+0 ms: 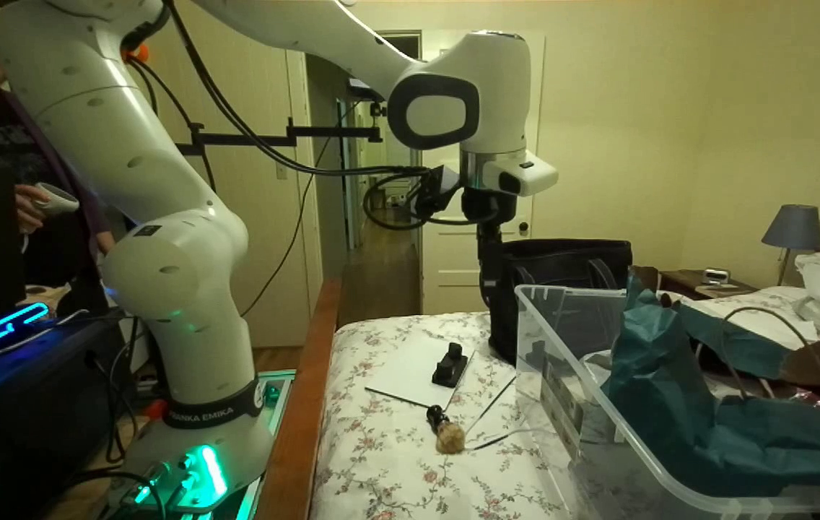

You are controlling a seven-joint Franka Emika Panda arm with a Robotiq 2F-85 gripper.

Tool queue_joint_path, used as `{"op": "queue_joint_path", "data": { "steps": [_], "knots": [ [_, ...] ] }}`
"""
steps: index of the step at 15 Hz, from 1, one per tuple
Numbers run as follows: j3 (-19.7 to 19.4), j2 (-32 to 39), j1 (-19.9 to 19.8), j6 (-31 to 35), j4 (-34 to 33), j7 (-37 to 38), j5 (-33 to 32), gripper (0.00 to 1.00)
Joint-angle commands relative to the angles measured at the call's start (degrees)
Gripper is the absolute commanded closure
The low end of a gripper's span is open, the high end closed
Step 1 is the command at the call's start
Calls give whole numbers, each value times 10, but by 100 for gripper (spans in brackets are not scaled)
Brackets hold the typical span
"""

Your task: Put the white pad in the storage bin

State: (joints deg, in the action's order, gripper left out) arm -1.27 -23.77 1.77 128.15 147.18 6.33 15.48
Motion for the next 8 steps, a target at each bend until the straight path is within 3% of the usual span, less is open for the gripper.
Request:
{"op": "queue_joint_path", "data": {
  "steps": [1,8],
  "knots": [
    [7,38,5,5,-14,-3,10,0],
    [57,224,47,108,-73,66,93,0]
  ]
}}
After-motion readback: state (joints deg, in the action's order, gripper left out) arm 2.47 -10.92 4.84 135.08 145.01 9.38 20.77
